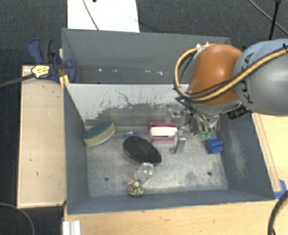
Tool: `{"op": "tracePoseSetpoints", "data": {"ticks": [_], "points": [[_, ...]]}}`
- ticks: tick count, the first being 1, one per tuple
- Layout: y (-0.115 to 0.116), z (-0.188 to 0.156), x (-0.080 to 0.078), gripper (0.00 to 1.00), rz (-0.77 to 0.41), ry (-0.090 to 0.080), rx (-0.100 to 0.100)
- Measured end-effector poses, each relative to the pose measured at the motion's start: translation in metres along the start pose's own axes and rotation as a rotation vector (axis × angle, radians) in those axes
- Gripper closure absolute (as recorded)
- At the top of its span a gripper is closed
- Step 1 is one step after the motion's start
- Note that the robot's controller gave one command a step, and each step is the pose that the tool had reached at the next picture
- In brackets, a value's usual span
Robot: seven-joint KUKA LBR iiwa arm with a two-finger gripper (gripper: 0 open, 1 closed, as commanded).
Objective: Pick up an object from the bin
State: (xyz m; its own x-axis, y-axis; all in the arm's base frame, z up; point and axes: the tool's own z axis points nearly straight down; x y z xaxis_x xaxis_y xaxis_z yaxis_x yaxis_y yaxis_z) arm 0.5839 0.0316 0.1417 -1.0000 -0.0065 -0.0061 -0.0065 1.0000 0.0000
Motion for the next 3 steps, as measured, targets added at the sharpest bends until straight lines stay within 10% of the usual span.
{"op": "tracePoseSetpoints", "data": {"ticks": [1,2,3], "points": [[-0.112,-0.038,0.03,0.0,0.112,0.001,0.004],[-0.171,0.036,0.005,0.0,0.057,0.006,0.003],[-0.179,0.073,-0.004,0.0,0.002,0.008,-0.001]]}}
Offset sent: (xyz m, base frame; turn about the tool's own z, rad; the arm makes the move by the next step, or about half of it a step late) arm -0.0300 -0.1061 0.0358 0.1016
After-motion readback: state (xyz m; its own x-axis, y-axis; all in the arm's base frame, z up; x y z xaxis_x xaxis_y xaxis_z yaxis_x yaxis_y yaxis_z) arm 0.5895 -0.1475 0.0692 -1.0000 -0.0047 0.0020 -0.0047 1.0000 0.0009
